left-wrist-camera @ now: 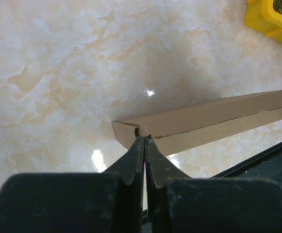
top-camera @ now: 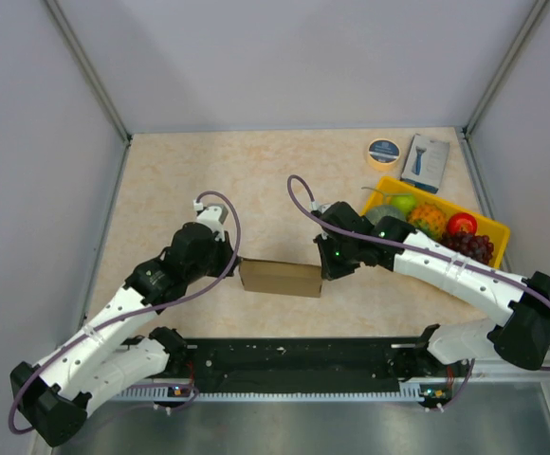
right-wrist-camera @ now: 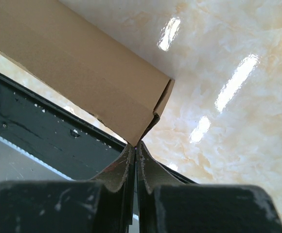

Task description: Fold the paper box

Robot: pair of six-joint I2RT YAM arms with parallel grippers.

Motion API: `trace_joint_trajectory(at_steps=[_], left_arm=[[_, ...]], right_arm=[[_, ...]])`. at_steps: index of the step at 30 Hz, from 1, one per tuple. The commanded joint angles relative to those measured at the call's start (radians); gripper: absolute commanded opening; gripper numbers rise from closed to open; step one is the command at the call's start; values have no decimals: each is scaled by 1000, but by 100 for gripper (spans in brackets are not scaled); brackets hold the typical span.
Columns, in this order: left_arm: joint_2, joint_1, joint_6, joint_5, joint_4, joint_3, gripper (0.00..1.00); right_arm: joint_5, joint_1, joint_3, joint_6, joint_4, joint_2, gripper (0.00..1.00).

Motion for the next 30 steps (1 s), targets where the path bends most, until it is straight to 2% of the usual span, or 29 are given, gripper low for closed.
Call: trace_joint_trajectory(at_steps=[1,7,11,22,30], left_arm=[[-2,-6,24,-19,-10,8,4],[5,-6,100,-58,-58,60,4],[18,-9,50,19,-19,30,4],[-38,-38,-21,-35,39,-69,3],[-63,-88,-83,-119,16,-129,3]], right_arm=[[4,12,-13,-7,21,4,0],[4,12,-17,-9,24,4,0],[4,12,-10,-9,27,10,0],[31,23,-53,-7,83,-25,0],[106,49,-187,-18,208,-103,0]])
